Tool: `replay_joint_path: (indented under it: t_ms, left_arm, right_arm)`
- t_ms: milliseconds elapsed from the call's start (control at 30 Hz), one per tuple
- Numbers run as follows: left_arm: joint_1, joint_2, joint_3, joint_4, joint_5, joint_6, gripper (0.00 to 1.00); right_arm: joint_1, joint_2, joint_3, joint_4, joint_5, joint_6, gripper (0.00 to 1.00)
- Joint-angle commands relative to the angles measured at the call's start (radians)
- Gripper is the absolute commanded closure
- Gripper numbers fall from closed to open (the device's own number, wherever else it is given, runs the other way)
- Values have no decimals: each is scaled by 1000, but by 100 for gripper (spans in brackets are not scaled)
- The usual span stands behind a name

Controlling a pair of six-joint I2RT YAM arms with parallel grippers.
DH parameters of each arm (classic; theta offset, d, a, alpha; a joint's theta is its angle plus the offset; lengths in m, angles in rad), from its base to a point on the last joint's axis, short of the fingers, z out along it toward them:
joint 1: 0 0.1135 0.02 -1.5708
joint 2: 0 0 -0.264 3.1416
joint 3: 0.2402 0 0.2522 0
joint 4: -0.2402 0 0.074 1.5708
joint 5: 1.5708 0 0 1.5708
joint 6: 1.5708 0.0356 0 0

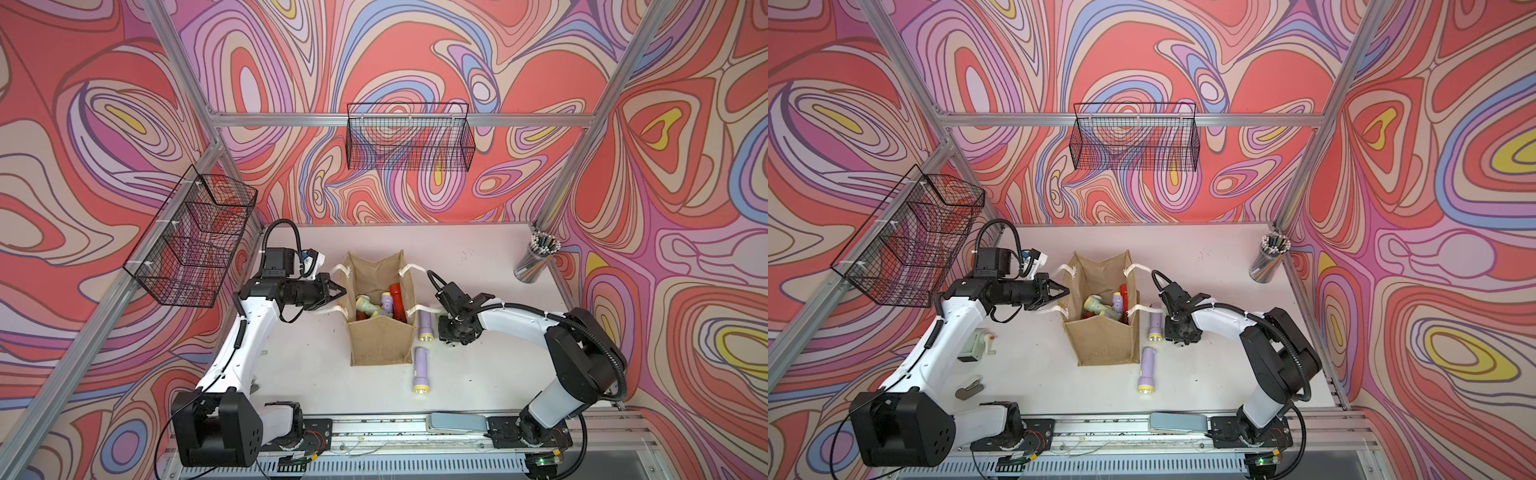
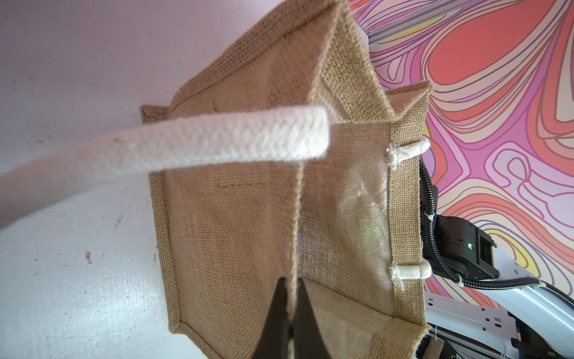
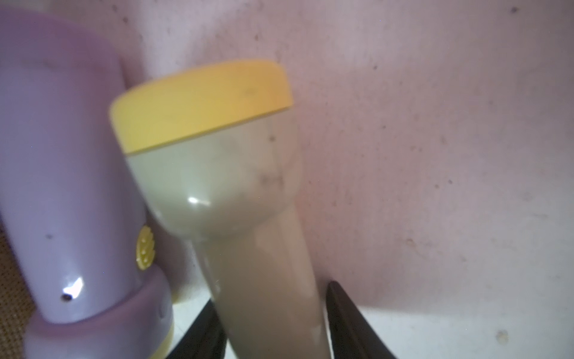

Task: Put the flashlights into the tote bags
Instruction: Pick up the flashlight from the center of the board.

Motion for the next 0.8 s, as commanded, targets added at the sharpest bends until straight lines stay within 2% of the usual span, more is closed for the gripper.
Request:
replay_joint_path:
  t_ms: [0,300,533,767]
  left_arm:
    - [1,10,10,21,-16,-2,96]
    - [2,7,13,24,-11,-4,96]
    - [2,-2,14,24,-14,-4,96]
    - [1,-19,8,28,-27,-2,96]
  right_arm:
    - [-6,27,-27,-51,4,-1,56]
    - [-6,-59,-47,-195,58,27,70]
    - [-6,-182,67,-476,276,43,78]
    - [-17,-326,171,-624,476,60,80]
